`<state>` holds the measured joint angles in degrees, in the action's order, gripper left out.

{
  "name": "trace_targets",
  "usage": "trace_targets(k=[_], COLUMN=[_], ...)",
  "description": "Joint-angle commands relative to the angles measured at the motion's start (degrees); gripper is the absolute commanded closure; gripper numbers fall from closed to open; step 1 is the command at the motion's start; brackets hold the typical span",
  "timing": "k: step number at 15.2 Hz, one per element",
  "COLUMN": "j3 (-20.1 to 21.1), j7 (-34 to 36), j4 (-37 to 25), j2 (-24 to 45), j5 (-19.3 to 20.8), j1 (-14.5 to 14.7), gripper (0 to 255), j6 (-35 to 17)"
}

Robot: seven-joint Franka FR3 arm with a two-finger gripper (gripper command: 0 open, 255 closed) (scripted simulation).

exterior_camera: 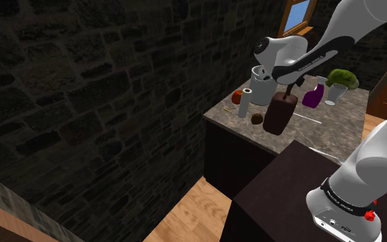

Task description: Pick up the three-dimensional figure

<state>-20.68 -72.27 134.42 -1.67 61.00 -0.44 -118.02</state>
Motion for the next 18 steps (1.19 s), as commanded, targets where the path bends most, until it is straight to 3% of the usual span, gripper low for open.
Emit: trace_targets(k=[1,7,8,18], j3=[-0.13,-0.36,-0.37,-0.31], j7=[0.75,3.35,3.36,2.78], j4=[-0.33,0.15,0.17,0.07], j2=[1.89,4.67,4.67,4.04], j5=[0.77,1.72,1.74,1.51], j1=[-0.11,-0.36,-0.38,-0.31], gripper=[0,0,255,255], j6=[-1.36,-3.71,-3.73,-3.2])
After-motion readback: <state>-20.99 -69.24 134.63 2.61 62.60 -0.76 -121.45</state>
